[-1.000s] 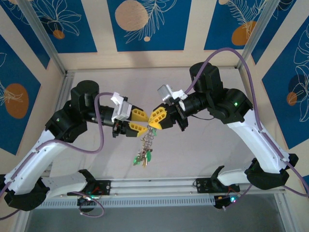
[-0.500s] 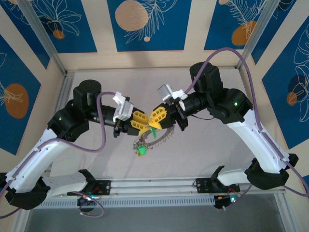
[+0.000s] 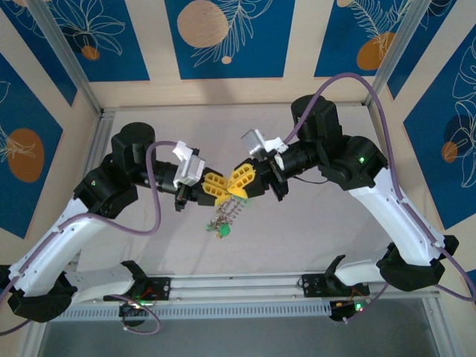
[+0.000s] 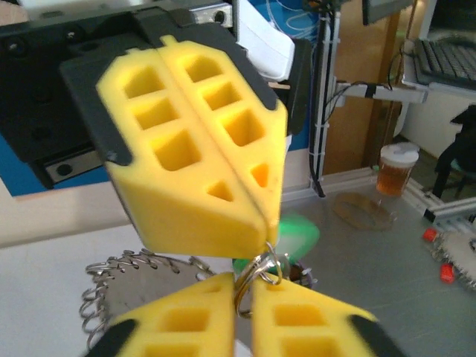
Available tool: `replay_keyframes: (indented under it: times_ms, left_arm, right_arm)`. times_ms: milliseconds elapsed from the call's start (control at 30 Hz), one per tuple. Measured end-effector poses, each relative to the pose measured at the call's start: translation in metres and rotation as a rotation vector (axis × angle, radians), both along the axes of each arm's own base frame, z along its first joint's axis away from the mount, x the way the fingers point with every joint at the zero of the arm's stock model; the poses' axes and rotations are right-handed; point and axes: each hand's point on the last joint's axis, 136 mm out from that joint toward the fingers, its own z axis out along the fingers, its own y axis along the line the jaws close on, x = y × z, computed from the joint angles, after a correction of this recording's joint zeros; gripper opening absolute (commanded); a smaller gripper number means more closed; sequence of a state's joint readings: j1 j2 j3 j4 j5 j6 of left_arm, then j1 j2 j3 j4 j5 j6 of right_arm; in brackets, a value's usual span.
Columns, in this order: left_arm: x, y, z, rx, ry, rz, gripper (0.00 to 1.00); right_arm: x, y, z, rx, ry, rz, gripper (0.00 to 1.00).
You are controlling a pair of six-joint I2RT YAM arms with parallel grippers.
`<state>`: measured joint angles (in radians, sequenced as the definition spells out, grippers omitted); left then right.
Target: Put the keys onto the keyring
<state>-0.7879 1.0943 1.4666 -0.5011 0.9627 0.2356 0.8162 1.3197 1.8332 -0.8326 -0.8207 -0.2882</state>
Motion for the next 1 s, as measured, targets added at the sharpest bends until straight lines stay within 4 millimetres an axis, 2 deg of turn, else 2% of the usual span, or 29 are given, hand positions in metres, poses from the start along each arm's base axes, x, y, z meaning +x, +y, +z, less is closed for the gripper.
replay_keyframes:
  times_ms: [567,1000]
  left_arm:
    - [-0.001,0.003,0.0,-0.003,-0.015,0.018,0.0]
    - [0.0,0.006,0.001,-0.007,-0.028,0.05,0.0]
  right_arm:
    - [0.0,-0.001,0.001,0.001,-0.003,-0.007,0.0]
    - [-0.001,-0.012,-0.002,0.003,-0.034,-0.066,0.0]
